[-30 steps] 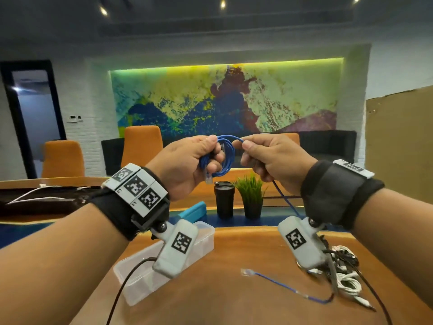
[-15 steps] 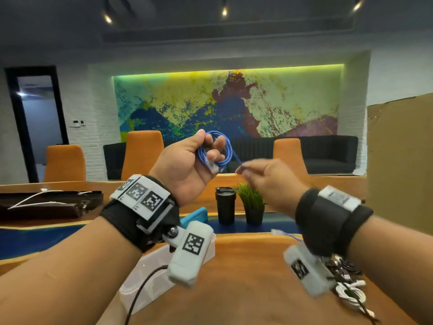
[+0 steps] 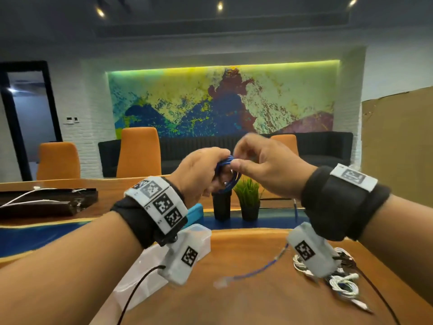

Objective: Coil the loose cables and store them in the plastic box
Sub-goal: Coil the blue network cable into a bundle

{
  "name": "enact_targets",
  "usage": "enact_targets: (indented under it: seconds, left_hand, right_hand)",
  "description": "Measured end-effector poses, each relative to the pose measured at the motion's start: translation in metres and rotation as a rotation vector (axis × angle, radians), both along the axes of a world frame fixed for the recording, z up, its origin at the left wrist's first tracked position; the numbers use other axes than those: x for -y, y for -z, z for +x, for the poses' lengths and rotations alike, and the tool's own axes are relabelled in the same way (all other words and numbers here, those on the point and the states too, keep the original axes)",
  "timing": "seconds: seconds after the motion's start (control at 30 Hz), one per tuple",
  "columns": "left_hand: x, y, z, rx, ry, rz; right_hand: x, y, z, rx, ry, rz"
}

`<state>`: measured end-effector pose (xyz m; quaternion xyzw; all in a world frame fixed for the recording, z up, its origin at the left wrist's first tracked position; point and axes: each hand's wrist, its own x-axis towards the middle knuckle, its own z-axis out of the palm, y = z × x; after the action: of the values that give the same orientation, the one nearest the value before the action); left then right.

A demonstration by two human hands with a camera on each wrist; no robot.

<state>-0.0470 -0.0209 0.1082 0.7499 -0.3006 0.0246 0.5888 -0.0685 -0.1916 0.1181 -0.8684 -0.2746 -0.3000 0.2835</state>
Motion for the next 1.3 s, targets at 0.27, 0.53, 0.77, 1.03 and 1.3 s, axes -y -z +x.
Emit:
enact_targets:
  seconds: [0.27, 0.53, 0.77, 1.03, 1.3]
  left_hand:
    - [0.012, 0.004, 0.008, 0.020, -0.082, -0.111]
    - [0.011, 0.028, 0.044, -0.187, 0.121, -0.303]
    - [0.021, 0.073, 0.076, -0.133, 0.097, -0.512]
    - [0.019, 0.110, 0.113, -0.220, 0.175, -0.692]
    - [0.016, 0.120, 0.135, -0.405, 0.256, -0.615]
  right_hand:
    - [-0.003, 0.016, 0.019, -0.081, -0.116, 0.099]
    - [0.015, 0.043, 0.067, 0.076, 0.003, 0.219]
    - [0.019, 0.075, 0.110, 0.156, 0.007, 0.223]
    - [0.015, 0.107, 0.129, -0.386, -0.362, 0.682]
    - [0.009, 0.125, 0.139, -0.191, -0.257, 0.665]
